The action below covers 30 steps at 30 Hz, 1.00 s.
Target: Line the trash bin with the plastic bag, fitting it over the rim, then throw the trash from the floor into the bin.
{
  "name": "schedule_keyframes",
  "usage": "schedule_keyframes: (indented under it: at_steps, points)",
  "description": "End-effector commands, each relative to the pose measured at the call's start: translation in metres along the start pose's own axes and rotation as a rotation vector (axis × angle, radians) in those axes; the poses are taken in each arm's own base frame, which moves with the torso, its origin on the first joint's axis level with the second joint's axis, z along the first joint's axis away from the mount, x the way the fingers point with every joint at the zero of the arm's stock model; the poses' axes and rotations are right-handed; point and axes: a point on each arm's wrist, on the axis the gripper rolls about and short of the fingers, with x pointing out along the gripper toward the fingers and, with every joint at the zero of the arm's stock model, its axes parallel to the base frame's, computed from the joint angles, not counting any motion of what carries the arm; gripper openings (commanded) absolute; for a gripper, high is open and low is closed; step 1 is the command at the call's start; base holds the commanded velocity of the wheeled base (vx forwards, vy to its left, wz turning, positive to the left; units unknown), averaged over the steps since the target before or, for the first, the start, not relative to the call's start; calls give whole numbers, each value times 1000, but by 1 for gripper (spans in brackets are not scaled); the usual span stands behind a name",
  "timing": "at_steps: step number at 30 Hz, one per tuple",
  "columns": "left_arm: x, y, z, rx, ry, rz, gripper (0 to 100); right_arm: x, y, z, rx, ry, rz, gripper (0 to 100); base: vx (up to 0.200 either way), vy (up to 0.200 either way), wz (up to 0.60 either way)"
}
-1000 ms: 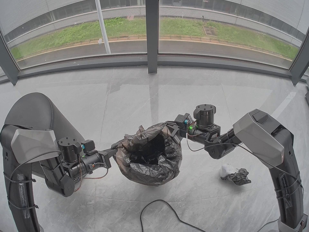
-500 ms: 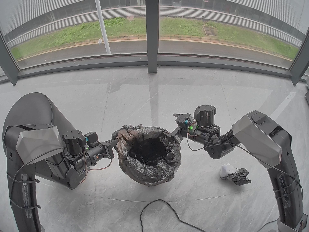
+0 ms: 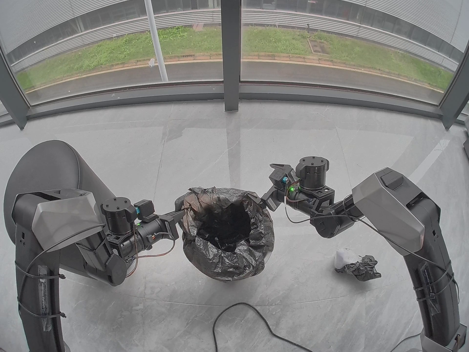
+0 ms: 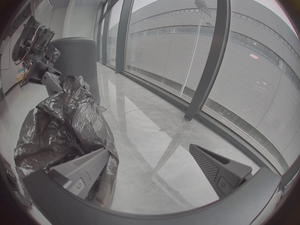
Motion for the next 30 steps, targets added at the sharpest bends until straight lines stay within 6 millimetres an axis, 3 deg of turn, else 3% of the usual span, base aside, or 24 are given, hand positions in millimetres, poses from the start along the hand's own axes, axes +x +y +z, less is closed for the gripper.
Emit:
schedule_keyframes:
  at_steps: [1, 16, 21, 30]
  points:
    - [7, 6, 0, 1, -8, 4, 0, 3, -5, -6, 0, 8, -33, 100, 0, 0, 0]
    - [6, 7, -3, -12, 11, 9, 0, 1, -1, -2, -2, 1, -12, 100, 0, 0, 0]
    - [3, 15, -5, -23, 18, 29, 0, -6, 4, 13, -7, -26, 1, 100, 0, 0, 0]
    - [3, 16, -4, -25, 3, 30, 0, -16, 7, 14, -8, -42, 19, 100, 0, 0, 0]
